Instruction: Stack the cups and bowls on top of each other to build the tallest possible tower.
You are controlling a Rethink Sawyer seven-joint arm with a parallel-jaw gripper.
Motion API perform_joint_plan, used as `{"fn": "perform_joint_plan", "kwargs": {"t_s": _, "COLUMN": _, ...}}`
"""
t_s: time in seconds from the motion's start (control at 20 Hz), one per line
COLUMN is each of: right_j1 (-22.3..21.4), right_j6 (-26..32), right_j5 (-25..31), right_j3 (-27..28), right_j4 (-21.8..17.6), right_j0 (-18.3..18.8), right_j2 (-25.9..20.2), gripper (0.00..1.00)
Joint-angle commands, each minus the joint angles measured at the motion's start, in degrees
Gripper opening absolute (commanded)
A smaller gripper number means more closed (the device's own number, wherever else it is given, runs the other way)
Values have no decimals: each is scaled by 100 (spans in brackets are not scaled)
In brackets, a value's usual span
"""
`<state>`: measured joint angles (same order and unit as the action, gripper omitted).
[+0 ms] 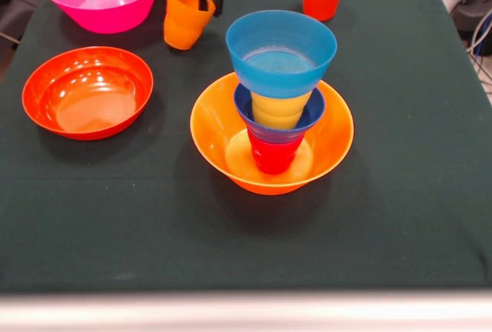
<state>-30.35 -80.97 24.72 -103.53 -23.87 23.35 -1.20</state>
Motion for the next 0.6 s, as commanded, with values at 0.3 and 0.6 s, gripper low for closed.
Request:
{"fn": "perform_joint_plan", "kwargs": {"t_s": 0.3, "right_j1": -425, "right_j6": 527, "right_j5": 1394, "right_j3": 837, "right_j4": -267, "right_j0": 394, "right_j2": -279, "gripper": 0}}
{"fn": "perform_joint_plan", "kwargs": {"t_s": 0.6, "right_j1": -458, "right_j6": 592, "right_j5": 1600, "right_j3": 946, "right_j4": -358, "right_j0": 494, "right_j2": -359, "gripper": 0}}
